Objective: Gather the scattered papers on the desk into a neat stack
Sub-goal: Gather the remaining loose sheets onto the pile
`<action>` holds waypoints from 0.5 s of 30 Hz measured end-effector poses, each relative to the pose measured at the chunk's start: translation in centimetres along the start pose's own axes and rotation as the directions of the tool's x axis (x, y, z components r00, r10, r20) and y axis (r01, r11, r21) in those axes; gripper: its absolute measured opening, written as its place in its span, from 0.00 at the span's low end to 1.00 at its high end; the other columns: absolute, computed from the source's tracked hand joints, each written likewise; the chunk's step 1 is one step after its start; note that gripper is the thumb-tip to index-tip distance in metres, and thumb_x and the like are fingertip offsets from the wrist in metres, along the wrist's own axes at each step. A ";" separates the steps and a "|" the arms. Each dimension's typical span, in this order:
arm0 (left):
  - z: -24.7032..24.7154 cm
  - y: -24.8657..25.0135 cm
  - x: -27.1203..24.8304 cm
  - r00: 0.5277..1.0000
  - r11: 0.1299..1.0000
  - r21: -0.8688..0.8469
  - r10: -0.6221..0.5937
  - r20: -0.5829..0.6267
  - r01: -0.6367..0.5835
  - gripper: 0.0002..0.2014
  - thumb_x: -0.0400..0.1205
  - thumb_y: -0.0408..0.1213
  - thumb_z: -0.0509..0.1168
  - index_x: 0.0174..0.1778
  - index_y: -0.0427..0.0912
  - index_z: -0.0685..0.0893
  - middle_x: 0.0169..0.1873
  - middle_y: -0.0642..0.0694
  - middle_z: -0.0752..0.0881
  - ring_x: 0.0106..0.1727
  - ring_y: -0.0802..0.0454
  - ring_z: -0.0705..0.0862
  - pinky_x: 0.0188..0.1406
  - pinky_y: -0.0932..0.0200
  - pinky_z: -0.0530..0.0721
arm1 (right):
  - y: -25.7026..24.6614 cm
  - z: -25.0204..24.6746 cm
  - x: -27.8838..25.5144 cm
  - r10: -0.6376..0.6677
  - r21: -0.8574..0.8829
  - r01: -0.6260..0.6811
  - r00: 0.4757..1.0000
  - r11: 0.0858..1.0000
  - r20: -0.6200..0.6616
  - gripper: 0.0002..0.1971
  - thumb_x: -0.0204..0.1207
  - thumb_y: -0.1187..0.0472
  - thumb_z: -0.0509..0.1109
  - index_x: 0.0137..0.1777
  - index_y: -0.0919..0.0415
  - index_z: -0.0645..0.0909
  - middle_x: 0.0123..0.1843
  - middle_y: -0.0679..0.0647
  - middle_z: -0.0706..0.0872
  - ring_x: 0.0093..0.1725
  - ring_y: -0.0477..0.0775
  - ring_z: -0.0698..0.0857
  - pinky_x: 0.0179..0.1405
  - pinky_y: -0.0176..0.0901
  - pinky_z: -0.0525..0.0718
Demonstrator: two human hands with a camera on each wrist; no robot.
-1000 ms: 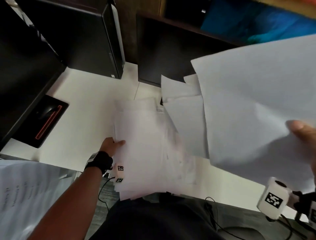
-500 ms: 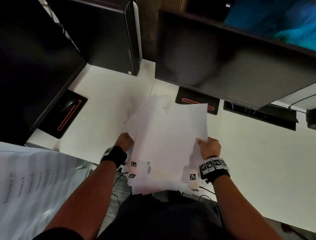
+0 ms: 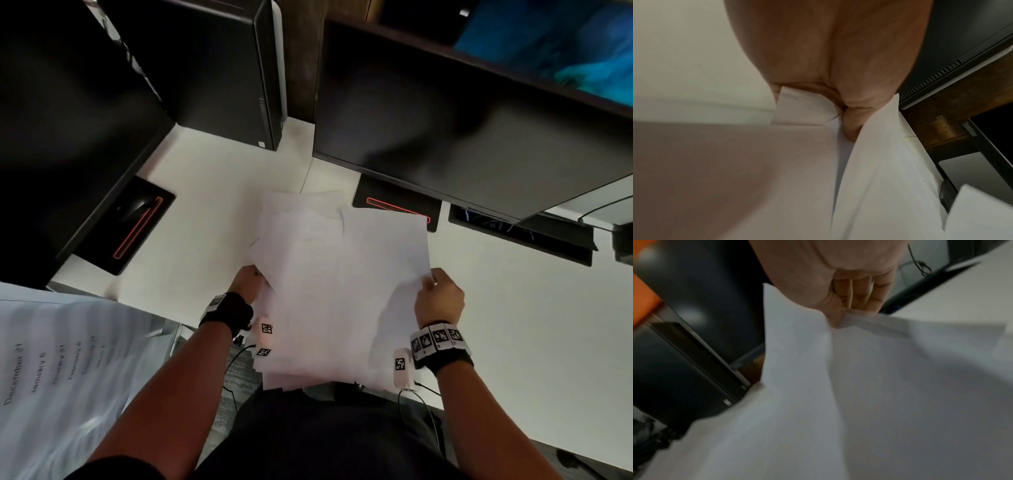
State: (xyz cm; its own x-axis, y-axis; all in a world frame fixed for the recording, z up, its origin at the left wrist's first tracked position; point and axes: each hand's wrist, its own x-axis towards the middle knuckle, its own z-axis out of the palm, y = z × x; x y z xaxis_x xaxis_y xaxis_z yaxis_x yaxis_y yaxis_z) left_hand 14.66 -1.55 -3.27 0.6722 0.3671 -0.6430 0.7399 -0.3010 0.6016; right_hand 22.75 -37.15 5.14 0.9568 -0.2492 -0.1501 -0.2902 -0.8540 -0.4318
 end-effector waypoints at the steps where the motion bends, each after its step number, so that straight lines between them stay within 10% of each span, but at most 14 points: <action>1: 0.0 0.0 0.0 1.000 1.000 0.002 0.003 -0.002 -0.003 0.09 0.79 0.22 0.62 0.42 0.30 0.89 0.43 0.37 0.88 0.47 0.47 0.83 0.47 0.57 0.77 | -0.4 -0.6 0.3 -0.032 0.021 0.033 0.999 0.999 -0.025 0.06 0.77 0.70 0.63 0.46 0.63 0.81 0.40 0.66 0.87 0.41 0.70 0.85 0.39 0.46 0.74; 10: 0.0 -0.5 -0.1 1.000 0.999 -0.038 0.007 0.006 -0.007 0.11 0.83 0.28 0.62 0.44 0.23 0.87 0.43 0.37 0.87 0.45 0.51 0.79 0.43 0.56 0.75 | -7.2 -4.5 2.7 -0.265 0.159 0.300 0.941 0.940 -0.209 0.11 0.76 0.74 0.58 0.43 0.58 0.76 0.38 0.54 0.82 0.37 0.58 0.79 0.38 0.43 0.78; 15: 0.0 -0.2 -0.6 0.999 0.999 -0.026 0.041 -0.008 -0.041 0.10 0.84 0.29 0.63 0.42 0.26 0.87 0.41 0.38 0.86 0.43 0.49 0.78 0.35 0.57 0.74 | -7.2 -4.4 4.7 -0.182 0.105 0.194 0.977 0.975 -0.115 0.12 0.79 0.70 0.60 0.52 0.57 0.83 0.43 0.58 0.87 0.42 0.63 0.84 0.42 0.41 0.76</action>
State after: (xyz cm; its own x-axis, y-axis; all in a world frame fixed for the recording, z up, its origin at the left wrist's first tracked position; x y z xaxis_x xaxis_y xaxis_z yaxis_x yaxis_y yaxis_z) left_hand 14.10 -1.68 -3.05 0.7014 0.3616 -0.6142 0.7109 -0.2924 0.6396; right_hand 29.44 -34.24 11.47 0.9894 -0.1408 0.0344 -0.0997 -0.8331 -0.5440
